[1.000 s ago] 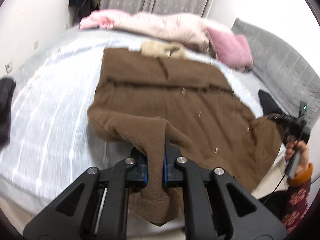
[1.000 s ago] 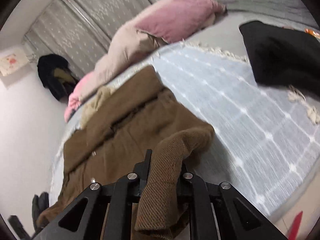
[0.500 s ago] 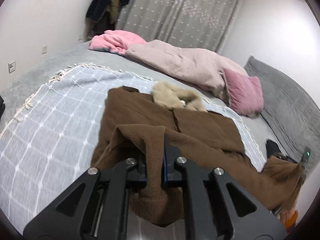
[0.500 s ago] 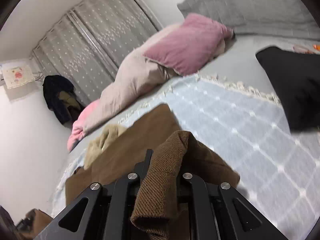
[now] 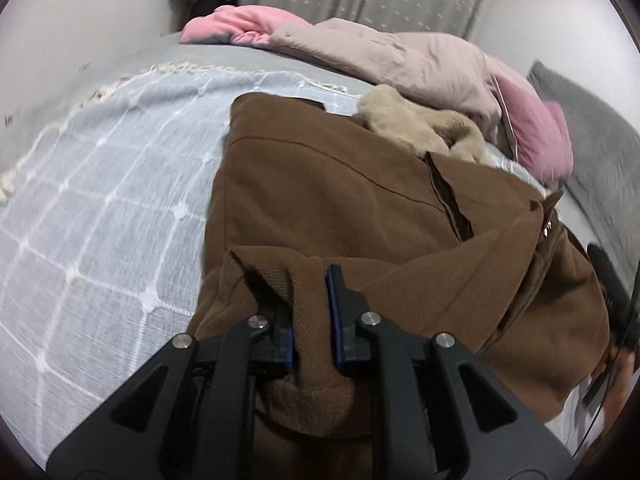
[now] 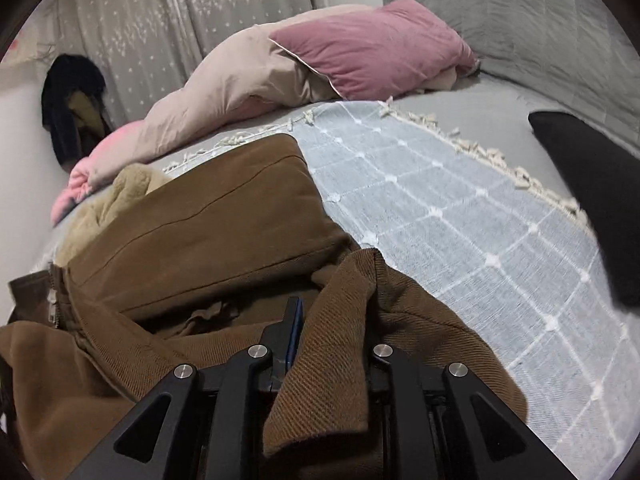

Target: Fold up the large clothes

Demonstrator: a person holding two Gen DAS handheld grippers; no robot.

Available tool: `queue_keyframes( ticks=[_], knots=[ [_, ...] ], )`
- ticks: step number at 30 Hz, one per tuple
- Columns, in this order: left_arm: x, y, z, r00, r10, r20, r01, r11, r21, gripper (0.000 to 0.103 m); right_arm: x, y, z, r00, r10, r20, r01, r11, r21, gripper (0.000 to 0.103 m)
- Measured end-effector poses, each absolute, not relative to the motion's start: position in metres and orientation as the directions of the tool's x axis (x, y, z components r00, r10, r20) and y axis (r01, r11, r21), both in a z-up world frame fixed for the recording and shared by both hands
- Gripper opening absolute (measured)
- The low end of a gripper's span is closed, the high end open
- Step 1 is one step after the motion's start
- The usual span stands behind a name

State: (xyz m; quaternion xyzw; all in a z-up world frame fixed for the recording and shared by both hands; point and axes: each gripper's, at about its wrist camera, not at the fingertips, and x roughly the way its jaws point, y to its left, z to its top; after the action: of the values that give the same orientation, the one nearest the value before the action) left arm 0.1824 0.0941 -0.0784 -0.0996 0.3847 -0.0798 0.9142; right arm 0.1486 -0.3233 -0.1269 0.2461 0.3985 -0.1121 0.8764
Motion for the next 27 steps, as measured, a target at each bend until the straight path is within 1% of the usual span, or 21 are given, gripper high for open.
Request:
queue_keyframes(
  ticks=[1, 3, 4, 6, 7, 8, 9, 10, 11, 13, 15, 16, 17, 19, 22, 24, 25, 27],
  knots=[
    [0.182, 0.096, -0.075, 0.684, -0.240, -0.689, 0.081, 0.964, -0.255, 0.020, 0.147, -0.327, -0.127, 0.660, 0.019, -0.751, 0.391, 0.845, 0.365, 0.020],
    [0.182, 0.102, -0.069, 0.659, -0.284, -0.696, 0.091, 0.949, -0.301, 0.026, 0.144, -0.337, -0.124, 0.660, 0.086, -0.746, 0.381, 0.818, 0.432, 0.029],
    [0.181, 0.107, -0.065, 0.649, -0.311, -0.694, 0.093, 0.938, -0.333, 0.030, 0.142, -0.343, -0.121, 0.656, 0.118, -0.745, 0.380, 0.802, 0.461, 0.032],
    [0.173, 0.119, -0.053, 0.637, -0.376, -0.673, 0.092, 0.904, -0.418, 0.040, 0.136, -0.351, -0.112, 0.662, 0.160, -0.733, 0.387, 0.764, 0.516, 0.046],
    [0.171, 0.122, -0.050, 0.644, -0.381, -0.663, 0.091, 0.899, -0.428, 0.053, 0.130, -0.358, -0.107, 0.676, 0.179, -0.715, 0.390, 0.737, 0.552, 0.048],
    [0.166, 0.126, -0.043, 0.662, -0.364, -0.655, 0.079, 0.903, -0.423, 0.069, 0.123, -0.365, -0.100, 0.698, 0.195, -0.689, 0.390, 0.704, 0.594, 0.055],
    [0.158, 0.131, -0.035, 0.691, -0.328, -0.644, 0.063, 0.915, -0.398, 0.074, 0.115, -0.372, -0.094, 0.723, 0.202, -0.661, 0.390, 0.669, 0.632, 0.061],
    [0.150, 0.136, -0.027, 0.718, -0.290, -0.633, 0.053, 0.929, -0.366, 0.078, 0.109, -0.377, -0.090, 0.741, 0.205, -0.640, 0.391, 0.642, 0.659, 0.063],
    [0.147, 0.139, -0.023, 0.729, -0.271, -0.629, 0.050, 0.937, -0.346, 0.078, 0.102, -0.384, -0.087, 0.758, 0.207, -0.618, 0.395, 0.608, 0.689, 0.065],
    [0.143, 0.144, -0.018, 0.737, -0.230, -0.635, 0.046, 0.955, -0.293, 0.081, 0.093, -0.393, -0.085, 0.769, 0.204, -0.605, 0.411, 0.568, 0.713, 0.066],
    [0.145, 0.145, -0.022, 0.729, -0.187, -0.658, 0.043, 0.973, -0.229, 0.081, 0.091, -0.398, -0.085, 0.763, 0.182, -0.620, 0.434, 0.566, 0.701, 0.066],
    [0.148, 0.144, -0.028, 0.721, -0.157, -0.674, 0.034, 0.981, -0.192, 0.081, 0.091, -0.399, -0.086, 0.749, 0.161, -0.643, 0.450, 0.588, 0.672, 0.066],
    [0.152, 0.142, -0.034, 0.709, -0.139, -0.692, 0.034, 0.986, -0.164, 0.081, 0.092, -0.398, -0.087, 0.734, 0.142, -0.664, 0.463, 0.612, 0.642, 0.066],
    [0.160, 0.137, -0.049, 0.674, -0.141, -0.725, 0.054, 0.988, -0.142, 0.081, 0.098, -0.391, -0.086, 0.692, 0.089, -0.716, 0.472, 0.694, 0.543, 0.066],
    [0.171, 0.131, -0.066, 0.632, -0.144, -0.761, 0.061, 0.989, -0.136, 0.081, 0.110, -0.365, -0.084, 0.632, 0.009, -0.775, 0.409, 0.846, 0.343, 0.066],
    [0.177, 0.127, -0.070, 0.628, -0.162, -0.761, 0.069, 0.986, -0.152, 0.081, 0.119, -0.344, -0.085, 0.608, -0.046, -0.792, 0.347, 0.913, 0.213, 0.066],
    [0.179, 0.124, -0.071, 0.632, -0.188, -0.751, 0.082, 0.981, -0.177, 0.078, 0.125, -0.332, -0.088, 0.597, -0.065, -0.800, 0.315, 0.936, 0.158, 0.066],
    [0.184, 0.121, -0.071, 0.618, -0.252, -0.745, 0.120, 0.966, -0.227, 0.075, 0.131, -0.322, -0.095, 0.586, -0.034, -0.810, 0.263, 0.953, 0.151, 0.066]
  ],
)
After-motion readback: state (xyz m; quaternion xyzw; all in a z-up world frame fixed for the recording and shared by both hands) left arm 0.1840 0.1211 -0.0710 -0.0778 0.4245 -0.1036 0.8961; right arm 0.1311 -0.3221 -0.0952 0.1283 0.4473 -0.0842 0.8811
